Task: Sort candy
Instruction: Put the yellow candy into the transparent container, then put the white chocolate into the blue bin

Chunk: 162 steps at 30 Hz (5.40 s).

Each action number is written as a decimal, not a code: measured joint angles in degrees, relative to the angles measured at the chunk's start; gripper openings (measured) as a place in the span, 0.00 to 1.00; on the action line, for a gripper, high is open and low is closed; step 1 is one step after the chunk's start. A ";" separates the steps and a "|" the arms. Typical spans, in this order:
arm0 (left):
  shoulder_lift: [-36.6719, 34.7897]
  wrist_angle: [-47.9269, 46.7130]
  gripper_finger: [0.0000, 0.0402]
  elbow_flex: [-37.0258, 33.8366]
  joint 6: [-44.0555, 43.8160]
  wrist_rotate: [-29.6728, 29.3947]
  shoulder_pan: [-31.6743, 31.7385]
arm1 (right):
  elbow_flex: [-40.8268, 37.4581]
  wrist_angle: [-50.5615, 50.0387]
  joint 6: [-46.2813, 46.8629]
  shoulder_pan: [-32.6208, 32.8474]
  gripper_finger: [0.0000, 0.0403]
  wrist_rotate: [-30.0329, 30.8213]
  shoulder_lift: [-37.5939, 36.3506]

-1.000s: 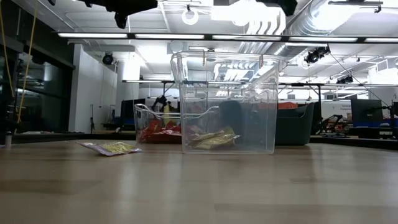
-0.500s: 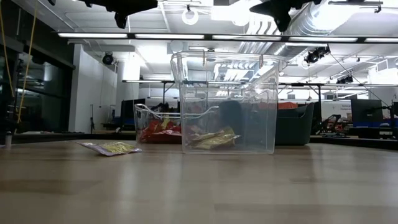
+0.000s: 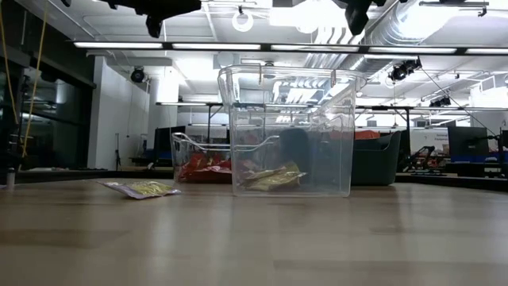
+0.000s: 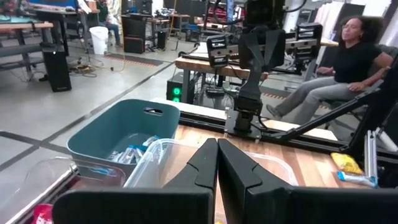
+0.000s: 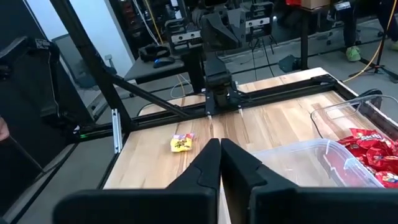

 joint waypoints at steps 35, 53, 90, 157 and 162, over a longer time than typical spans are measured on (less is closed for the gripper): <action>19.30 -56.19 0.58 19.26 -9.08 -0.74 -21.82 | 0.02 -2.95 0.44 0.00 0.00 1.18 0.00; 36.22 -38.79 0.58 9.83 -0.20 -1.06 -17.89 | 0.02 -5.26 0.42 0.00 0.00 1.24 0.02; 6.27 -34.92 0.01 9.40 -9.21 0.41 -11.37 | 0.02 -6.06 -0.98 0.00 0.00 1.28 0.02; 40.52 -24.67 0.45 33.08 10.36 0.41 -3.07 | 0.05 8.26 -4.10 0.31 0.00 8.90 -0.20; 27.17 -23.56 0.46 34.05 5.23 5.95 -0.67 | 4.19 8.82 -0.89 0.31 0.00 7.93 -0.52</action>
